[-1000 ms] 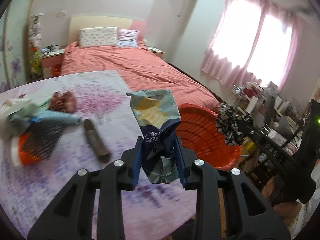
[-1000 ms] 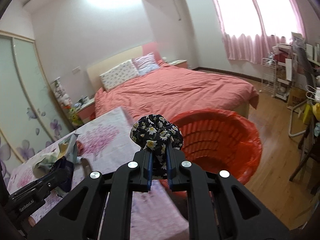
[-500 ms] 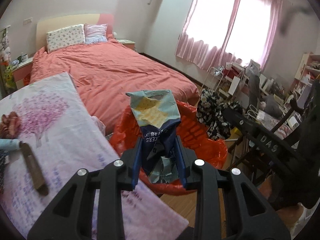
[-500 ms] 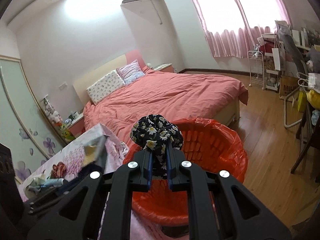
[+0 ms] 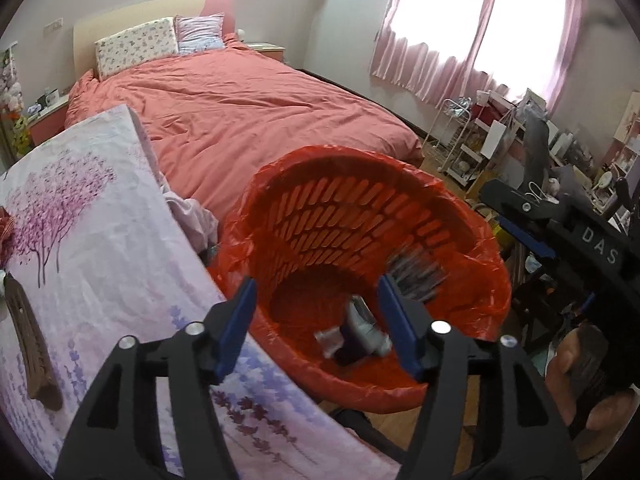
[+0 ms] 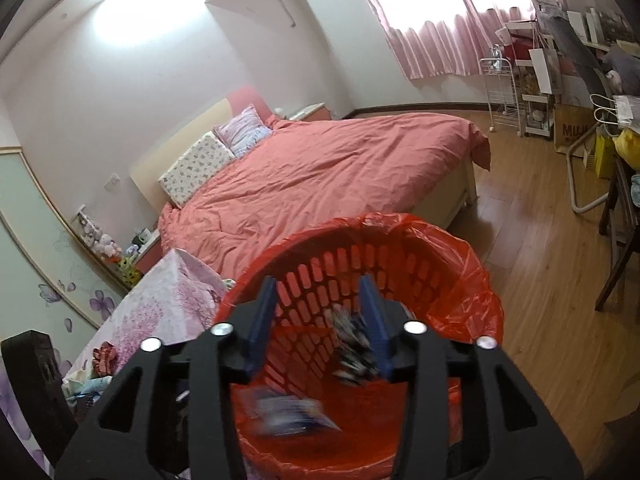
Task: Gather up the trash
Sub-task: 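Carry both items to the orange basket and open both tools to drop them, then grasp the brown comb with the right tool, then grasp the white-and-orange paper cup with the left tool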
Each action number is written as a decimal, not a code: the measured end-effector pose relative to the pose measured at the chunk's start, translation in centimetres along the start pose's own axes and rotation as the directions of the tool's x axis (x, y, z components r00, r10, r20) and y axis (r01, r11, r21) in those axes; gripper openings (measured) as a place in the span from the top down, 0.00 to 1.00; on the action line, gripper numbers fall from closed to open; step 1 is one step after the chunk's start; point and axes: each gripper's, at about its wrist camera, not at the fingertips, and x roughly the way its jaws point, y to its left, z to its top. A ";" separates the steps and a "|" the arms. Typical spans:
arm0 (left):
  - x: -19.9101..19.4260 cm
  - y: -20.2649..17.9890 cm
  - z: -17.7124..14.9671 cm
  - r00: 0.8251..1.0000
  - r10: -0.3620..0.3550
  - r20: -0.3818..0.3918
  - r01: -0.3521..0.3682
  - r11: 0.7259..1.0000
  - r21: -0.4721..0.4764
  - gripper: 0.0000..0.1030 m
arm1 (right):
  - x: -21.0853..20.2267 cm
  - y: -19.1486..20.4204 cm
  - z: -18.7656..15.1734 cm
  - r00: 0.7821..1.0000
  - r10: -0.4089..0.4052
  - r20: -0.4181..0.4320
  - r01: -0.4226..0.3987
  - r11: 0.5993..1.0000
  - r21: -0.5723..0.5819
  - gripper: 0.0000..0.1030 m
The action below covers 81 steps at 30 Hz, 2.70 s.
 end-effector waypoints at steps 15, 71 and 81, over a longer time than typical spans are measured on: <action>-8.5 5.6 -3.7 0.981 0.185 0.054 -0.181 0.982 -0.060 0.28 | -2.8 5.2 -0.5 1.000 -0.028 0.012 0.030 0.986 -0.163 0.46; -19.4 27.6 -13.4 0.926 0.371 0.064 -0.321 0.868 -0.377 0.51 | 4.9 24.0 -14.9 0.923 0.017 -0.384 -0.231 0.822 -0.520 0.70; -18.9 26.1 -12.2 0.941 0.319 0.118 -0.264 0.904 -0.337 0.85 | 4.4 23.9 -15.1 0.922 0.027 -0.386 -0.243 0.817 -0.523 0.70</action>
